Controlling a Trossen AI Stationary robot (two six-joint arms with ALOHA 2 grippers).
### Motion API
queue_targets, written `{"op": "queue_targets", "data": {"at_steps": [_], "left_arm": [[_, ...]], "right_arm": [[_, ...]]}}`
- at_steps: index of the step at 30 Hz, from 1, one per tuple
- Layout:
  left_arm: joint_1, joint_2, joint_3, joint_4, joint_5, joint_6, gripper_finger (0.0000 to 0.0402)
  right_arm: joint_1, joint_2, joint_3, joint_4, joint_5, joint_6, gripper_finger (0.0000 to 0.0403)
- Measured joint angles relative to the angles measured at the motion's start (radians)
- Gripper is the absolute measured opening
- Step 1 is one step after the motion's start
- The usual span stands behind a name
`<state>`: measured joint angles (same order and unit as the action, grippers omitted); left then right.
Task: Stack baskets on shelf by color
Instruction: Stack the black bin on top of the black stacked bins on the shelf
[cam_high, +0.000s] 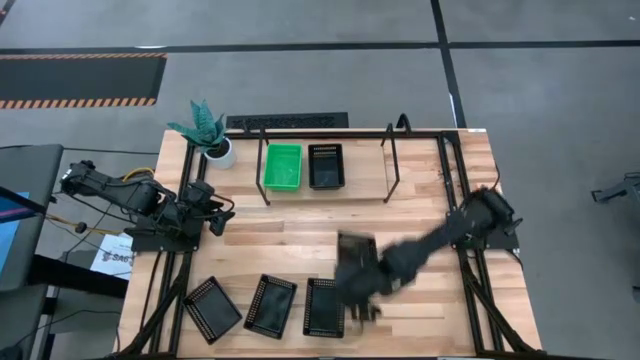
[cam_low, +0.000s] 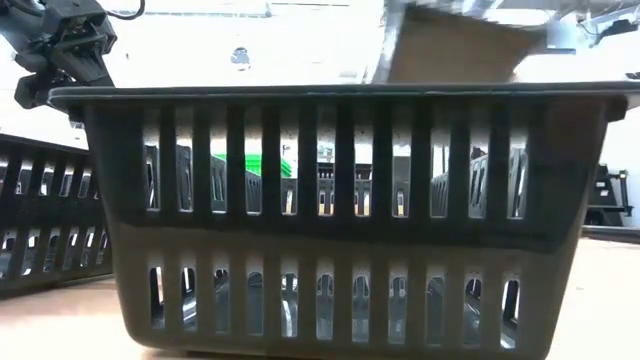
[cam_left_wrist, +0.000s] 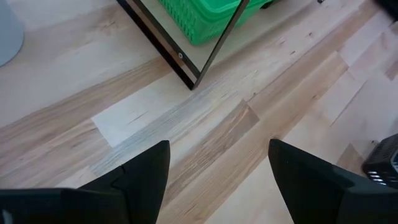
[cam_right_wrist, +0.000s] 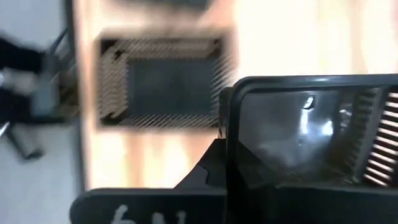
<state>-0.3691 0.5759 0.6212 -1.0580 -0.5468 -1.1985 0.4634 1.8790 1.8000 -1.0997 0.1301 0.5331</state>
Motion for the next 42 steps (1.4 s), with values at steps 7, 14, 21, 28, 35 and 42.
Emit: {"op": "queue_targets", "data": {"at_steps": [7, 14, 21, 28, 35, 42], "left_arm": [[0.0, 0.0, 0.0, 0.0, -0.008, -0.031, 0.0261], [0.0, 0.0, 0.0, 0.0, -0.015, -0.071, 0.0261], [0.0, 0.0, 0.0, -0.005, -0.018, -0.115, 0.0261], [0.0, 0.0, 0.0, -0.006, -0.021, -0.126, 0.0261], [0.0, 0.0, 0.0, -0.006, -0.041, -0.148, 0.0261], [0.0, 0.0, 0.0, -0.006, -0.042, -0.149, 0.0261]], "right_arm": [[-0.293, -0.085, 0.0, 0.014, 0.051, -0.302, 0.0006], [-0.507, -0.061, 0.0, 0.094, 0.052, -0.594, 0.0005], [-0.624, -0.031, 0.0, 0.133, 0.05, -0.719, 0.0007], [-0.64, 0.018, 0.002, 0.18, 0.021, -0.754, 0.0009], [-0.639, 0.081, 0.0, 0.142, 0.011, -0.772, 0.001], [-0.639, 0.09, 0.0, 0.129, 0.01, -0.772, 0.002]]}}
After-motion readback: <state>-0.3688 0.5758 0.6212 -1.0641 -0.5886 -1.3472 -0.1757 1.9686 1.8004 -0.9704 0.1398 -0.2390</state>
